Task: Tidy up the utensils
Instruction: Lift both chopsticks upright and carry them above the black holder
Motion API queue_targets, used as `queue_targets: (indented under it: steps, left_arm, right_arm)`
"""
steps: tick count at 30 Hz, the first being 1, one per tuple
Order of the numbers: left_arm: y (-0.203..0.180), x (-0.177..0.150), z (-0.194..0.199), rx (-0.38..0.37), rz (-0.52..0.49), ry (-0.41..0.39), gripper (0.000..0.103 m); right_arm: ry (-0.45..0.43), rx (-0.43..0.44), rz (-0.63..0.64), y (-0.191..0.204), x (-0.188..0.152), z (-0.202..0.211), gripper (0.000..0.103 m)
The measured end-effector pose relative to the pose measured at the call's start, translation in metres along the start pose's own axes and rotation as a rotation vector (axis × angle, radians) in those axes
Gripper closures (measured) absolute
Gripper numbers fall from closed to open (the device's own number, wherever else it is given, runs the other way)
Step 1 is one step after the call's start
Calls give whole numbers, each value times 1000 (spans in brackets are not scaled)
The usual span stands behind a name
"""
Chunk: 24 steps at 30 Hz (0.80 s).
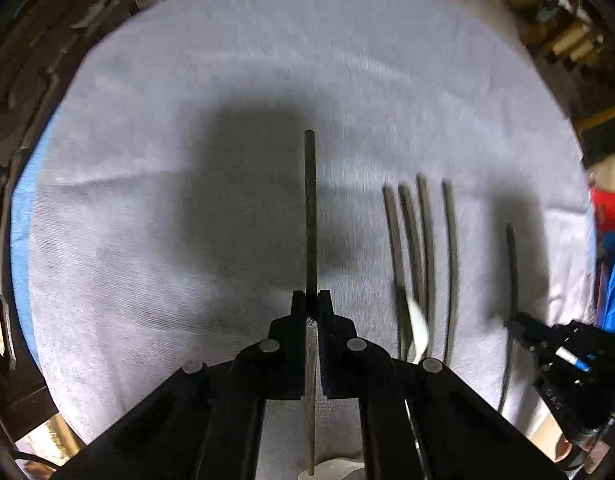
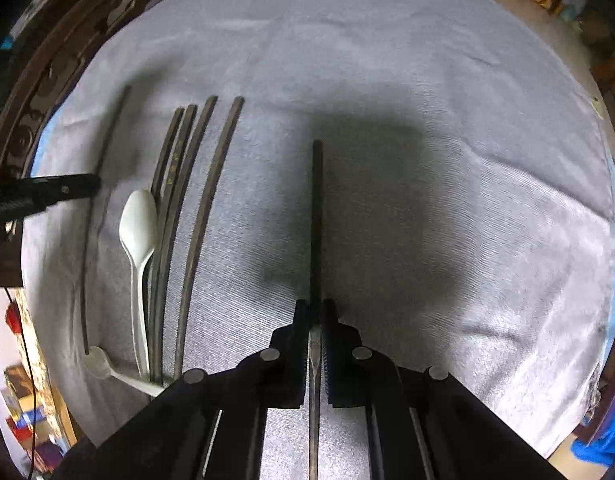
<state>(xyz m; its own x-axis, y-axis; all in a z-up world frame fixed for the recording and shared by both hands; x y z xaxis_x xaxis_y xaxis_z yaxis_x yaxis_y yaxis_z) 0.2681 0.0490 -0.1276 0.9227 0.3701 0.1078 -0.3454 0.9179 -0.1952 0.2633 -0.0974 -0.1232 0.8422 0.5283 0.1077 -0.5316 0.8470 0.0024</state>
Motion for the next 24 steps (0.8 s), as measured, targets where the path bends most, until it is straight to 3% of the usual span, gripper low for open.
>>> queue_targets:
  steps: [9,24]
  left_arm:
    - [5,-16,65,-38,0,-183,98]
    - [-5,-98,178,-259,0,-466,98]
  right_arm:
    - [-134,43,-77,-23,-13,55,96]
    - [-513,202,-202,-5,-80,178,96]
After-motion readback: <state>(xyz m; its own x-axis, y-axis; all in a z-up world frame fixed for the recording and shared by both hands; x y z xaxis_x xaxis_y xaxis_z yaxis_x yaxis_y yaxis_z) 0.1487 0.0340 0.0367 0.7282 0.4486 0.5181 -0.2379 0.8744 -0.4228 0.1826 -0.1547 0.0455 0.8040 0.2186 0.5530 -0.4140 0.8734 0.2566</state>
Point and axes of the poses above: each gripper's, at about its wrist camera, not at the fingertips, and z roughly against the way its jaws point, y to its left, x to its top, the point moved 3 cm from there along -z, roughly the way its jaws point, and after that the axes turned 5 degrees about -x, right-handed, at the moved point
